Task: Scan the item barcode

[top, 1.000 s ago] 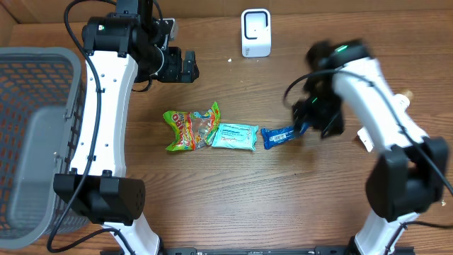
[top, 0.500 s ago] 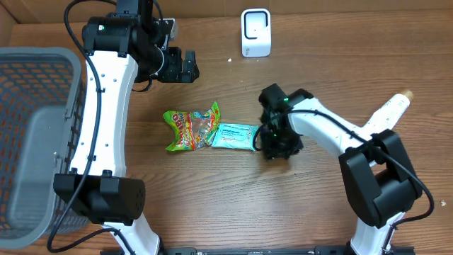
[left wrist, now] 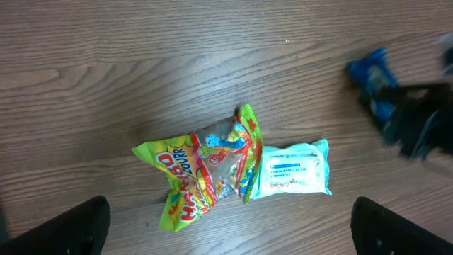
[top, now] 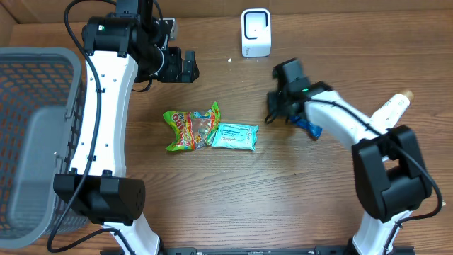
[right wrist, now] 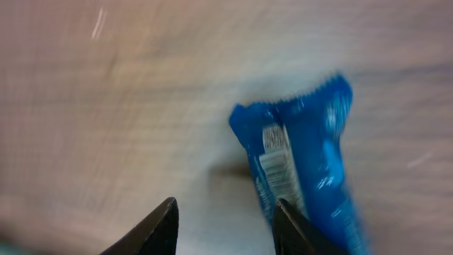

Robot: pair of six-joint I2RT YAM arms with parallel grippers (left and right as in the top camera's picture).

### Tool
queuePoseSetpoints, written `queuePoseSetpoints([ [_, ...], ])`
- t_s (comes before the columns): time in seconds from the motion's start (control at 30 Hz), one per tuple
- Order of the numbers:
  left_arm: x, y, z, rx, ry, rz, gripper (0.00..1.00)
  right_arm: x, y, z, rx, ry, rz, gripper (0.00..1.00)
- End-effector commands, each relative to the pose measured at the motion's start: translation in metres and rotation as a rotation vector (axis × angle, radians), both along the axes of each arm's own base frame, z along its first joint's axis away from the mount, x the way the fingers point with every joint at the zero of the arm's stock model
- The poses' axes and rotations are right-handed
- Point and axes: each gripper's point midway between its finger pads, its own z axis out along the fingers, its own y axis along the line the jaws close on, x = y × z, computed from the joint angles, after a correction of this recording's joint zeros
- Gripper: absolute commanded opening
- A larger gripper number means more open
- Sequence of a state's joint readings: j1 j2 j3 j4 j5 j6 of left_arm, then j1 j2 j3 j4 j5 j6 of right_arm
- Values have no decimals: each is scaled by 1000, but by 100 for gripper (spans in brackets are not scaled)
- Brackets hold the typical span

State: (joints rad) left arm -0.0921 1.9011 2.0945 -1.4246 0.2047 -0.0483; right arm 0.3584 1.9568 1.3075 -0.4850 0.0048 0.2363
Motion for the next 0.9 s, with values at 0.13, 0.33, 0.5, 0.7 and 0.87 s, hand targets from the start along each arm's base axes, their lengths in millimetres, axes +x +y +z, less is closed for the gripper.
queuePoseSetpoints([
  [0.13, 1, -2, 7, 6, -26, -23, 100, 31, -18, 65, 164, -24, -25, 57],
  [0.33, 1, -2, 7, 6, -26, -23, 100, 23, -49, 131, 143, 42, -19, 83],
  [0.5, 1, -2, 7, 6, -26, -23, 100, 0, -84, 112, 120, 190, -100, 87],
  [0.7, 1, -2, 7, 6, -26, -23, 100, -31, -87, 61, 151, 362, -57, 87],
  [0.87, 1, -2, 7, 6, -26, -23, 100, -37, -85, 25, 149, 387, -9, 87],
])
